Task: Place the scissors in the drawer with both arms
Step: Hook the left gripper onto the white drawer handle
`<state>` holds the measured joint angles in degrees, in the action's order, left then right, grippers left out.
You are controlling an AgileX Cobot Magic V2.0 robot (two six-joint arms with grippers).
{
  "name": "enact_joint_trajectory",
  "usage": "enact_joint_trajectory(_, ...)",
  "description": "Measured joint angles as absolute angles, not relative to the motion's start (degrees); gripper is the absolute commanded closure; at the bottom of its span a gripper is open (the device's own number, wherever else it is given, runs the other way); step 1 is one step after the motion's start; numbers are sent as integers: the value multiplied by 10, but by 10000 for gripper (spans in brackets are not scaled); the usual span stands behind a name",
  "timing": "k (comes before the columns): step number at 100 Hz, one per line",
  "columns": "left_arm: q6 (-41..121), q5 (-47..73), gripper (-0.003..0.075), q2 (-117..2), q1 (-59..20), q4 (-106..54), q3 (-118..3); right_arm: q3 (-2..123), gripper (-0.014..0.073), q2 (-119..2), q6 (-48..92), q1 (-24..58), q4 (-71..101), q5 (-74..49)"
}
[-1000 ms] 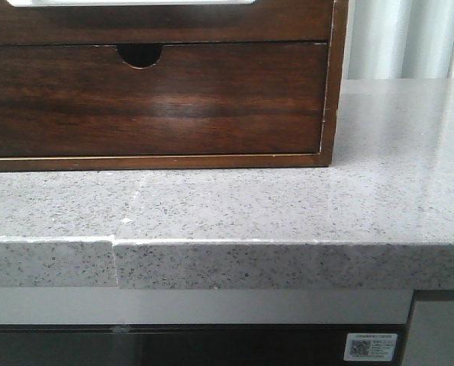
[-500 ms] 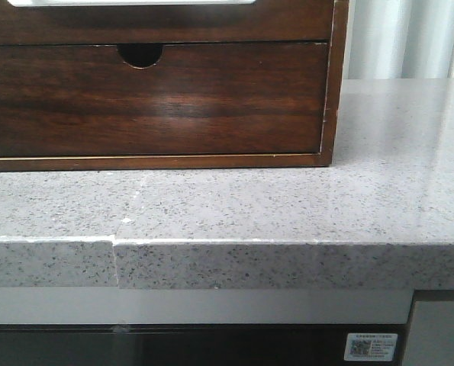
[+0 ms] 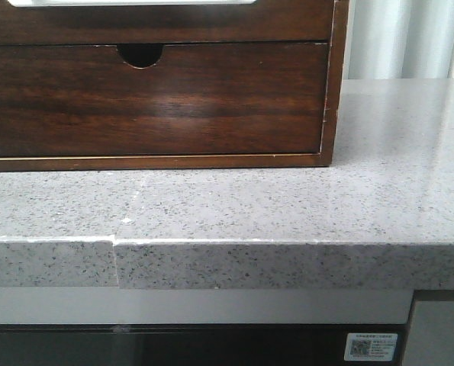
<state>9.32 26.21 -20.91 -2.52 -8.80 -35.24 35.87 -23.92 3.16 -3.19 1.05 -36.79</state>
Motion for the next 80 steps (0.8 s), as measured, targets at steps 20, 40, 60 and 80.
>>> enact_joint_trajectory(20,93,261,262,-209,-25,-95,-352,359,153,-239,32,-32,11,-368)
enact_joint_trajectory(40,93,253,303,-209,-25,-290,-347,359,153,-239,32,-32,15,-368)
enact_joint_trajectory(60,92,230,303,-240,-25,-521,-305,359,153,-239,32,-32,25,-367)
enact_joint_trajectory(80,134,262,303,-328,-25,-660,-299,359,153,-239,32,-32,26,-367)
